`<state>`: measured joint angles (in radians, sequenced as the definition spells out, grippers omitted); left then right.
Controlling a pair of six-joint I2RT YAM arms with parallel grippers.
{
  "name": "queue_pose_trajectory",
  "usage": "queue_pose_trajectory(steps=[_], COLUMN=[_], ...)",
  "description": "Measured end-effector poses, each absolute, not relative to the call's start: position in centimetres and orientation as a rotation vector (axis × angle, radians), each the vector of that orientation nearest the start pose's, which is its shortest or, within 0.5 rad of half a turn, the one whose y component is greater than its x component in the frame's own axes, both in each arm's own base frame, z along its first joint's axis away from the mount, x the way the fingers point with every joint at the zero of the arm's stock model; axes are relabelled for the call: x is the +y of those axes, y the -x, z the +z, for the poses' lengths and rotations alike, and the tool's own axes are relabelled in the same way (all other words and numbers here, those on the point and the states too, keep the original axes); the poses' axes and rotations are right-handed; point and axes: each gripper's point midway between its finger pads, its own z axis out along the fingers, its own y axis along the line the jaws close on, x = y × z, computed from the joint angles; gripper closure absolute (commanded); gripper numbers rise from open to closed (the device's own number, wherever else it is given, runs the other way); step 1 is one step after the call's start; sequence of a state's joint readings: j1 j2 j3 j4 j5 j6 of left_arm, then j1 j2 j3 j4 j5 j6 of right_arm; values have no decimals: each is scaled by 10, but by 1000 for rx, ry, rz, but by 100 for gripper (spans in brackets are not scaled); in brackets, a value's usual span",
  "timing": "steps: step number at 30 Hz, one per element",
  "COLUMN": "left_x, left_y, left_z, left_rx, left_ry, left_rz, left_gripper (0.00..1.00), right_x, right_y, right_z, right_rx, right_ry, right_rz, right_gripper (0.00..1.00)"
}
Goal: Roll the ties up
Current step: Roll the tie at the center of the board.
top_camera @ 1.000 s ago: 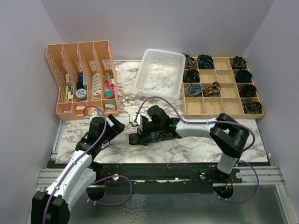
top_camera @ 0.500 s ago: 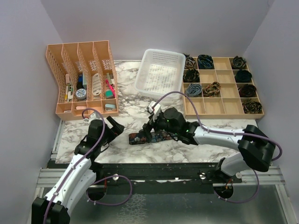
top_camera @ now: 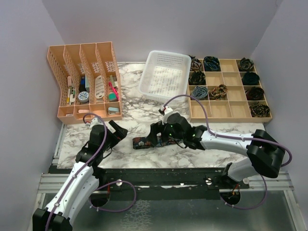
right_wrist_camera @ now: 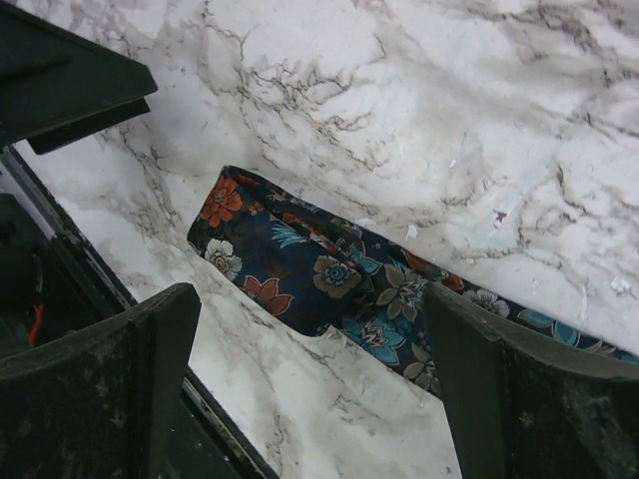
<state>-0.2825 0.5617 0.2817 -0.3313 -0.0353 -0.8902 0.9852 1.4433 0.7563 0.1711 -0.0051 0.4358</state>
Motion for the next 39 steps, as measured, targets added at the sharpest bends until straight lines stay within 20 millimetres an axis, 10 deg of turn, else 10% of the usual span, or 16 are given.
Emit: queue_pose_trajectory(steps=[16, 39], left_x=[-92, -104], left_y=[-221, -215], left_z=[76, 66], left_rx=[2150, 2170], left_ry=[696, 658], left_rz=[-615, -699], left_gripper=[1, 1], right_x=[349, 354], right_y=[-205, -207], right_z=[65, 58], right_rx=[2402, 2469], right_ry=[301, 285], right_rz=[830, 787], right_gripper=[29, 31])
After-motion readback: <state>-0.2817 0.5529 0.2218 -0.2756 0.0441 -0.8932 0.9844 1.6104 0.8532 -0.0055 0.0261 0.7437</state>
